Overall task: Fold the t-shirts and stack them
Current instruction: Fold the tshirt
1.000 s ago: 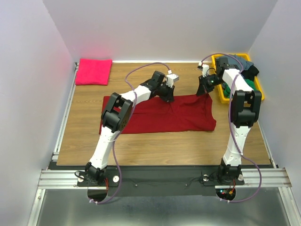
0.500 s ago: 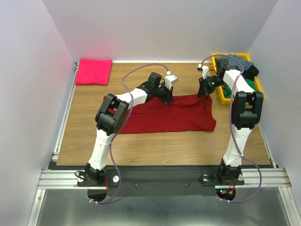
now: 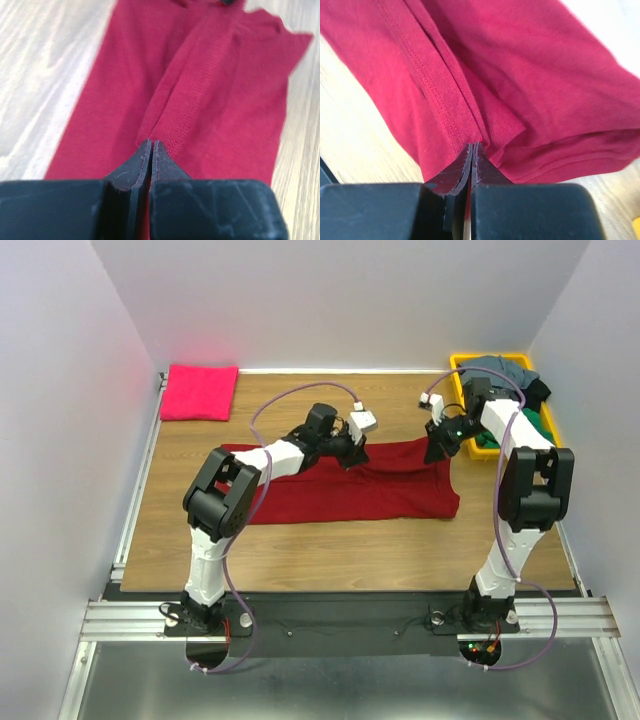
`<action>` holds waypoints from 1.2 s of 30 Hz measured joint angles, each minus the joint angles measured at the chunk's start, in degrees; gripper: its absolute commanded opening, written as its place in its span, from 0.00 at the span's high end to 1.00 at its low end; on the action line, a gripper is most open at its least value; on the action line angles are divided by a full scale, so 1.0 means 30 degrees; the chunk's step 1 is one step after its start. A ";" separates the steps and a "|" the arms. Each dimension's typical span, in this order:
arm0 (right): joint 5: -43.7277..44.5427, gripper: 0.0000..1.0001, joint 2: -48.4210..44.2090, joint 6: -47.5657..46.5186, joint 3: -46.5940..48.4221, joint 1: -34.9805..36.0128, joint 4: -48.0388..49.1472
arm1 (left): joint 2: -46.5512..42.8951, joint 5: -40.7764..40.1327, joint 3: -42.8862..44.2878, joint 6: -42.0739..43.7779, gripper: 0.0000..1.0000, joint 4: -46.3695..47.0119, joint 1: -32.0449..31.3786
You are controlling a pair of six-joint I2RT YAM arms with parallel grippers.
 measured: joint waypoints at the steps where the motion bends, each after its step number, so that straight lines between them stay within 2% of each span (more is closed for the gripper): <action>1: -0.0007 0.99 -0.0138 -0.0233 -0.0328 0.0000 -0.0007 | -0.0240 0.0022 -0.0459 0.0481 1.00 0.0160 -0.0197; 4: 0.0022 0.96 -0.0430 -0.0933 -0.1093 0.0000 -0.0146 | -0.0911 0.0102 -0.1559 0.1698 0.94 0.0160 -0.0816; 5: 0.0051 0.87 -0.0627 -0.1231 -0.1501 0.0000 -0.0219 | -0.1129 0.0073 -0.1865 0.2193 0.92 0.0117 -0.1129; 6: 0.0102 0.79 -0.0831 -0.1559 -0.1923 0.0000 -0.0291 | -0.1341 -0.0007 -0.2171 0.2856 0.83 0.0109 -0.1472; 8: 0.0211 0.69 -0.1173 -0.1974 -0.2463 0.0000 -0.0459 | -0.1668 -0.0087 -0.2572 0.3643 0.76 0.0051 -0.2004; 9: 0.0321 0.59 -0.1406 -0.2346 -0.2769 0.0000 -0.0576 | -0.1872 -0.0146 -0.2849 0.4226 0.68 -0.0051 -0.2266; 10: 0.0437 0.57 -0.1530 -0.2557 -0.2914 0.0000 -0.0663 | -0.2106 -0.0219 -0.3104 0.4787 0.65 -0.0197 -0.2601; 16: 0.1129 0.54 -0.2470 -0.3475 -0.3308 0.0000 -0.1712 | -0.3417 -0.0393 -0.4197 0.6455 0.60 -0.1166 -0.3111; 22: 0.0940 0.63 -0.2273 -0.2477 -0.2484 0.0000 -0.2397 | -0.5282 -0.0146 -0.4845 0.6528 0.63 -0.1887 -0.2645; 26: 0.0459 0.63 -0.1100 -0.1056 -0.1180 0.0000 -0.2193 | -0.5829 -0.0051 -0.4838 0.5187 0.65 -0.1734 -0.2419; 29: 0.0525 0.60 -0.0430 -0.0117 -0.1093 0.0058 -0.2120 | -0.5763 -0.0109 -0.4838 0.3774 0.65 -0.1821 -0.2142; 33: 0.1566 0.58 0.0124 0.1027 -0.1960 0.0284 -0.1217 | -0.5195 -0.0160 -0.4167 0.0809 0.65 -0.2346 -0.0248; 36: 0.2892 0.58 0.0692 0.2259 -0.2630 0.0401 -0.0401 | -0.4677 -0.0736 -0.3592 -0.0211 0.67 -0.3279 0.1464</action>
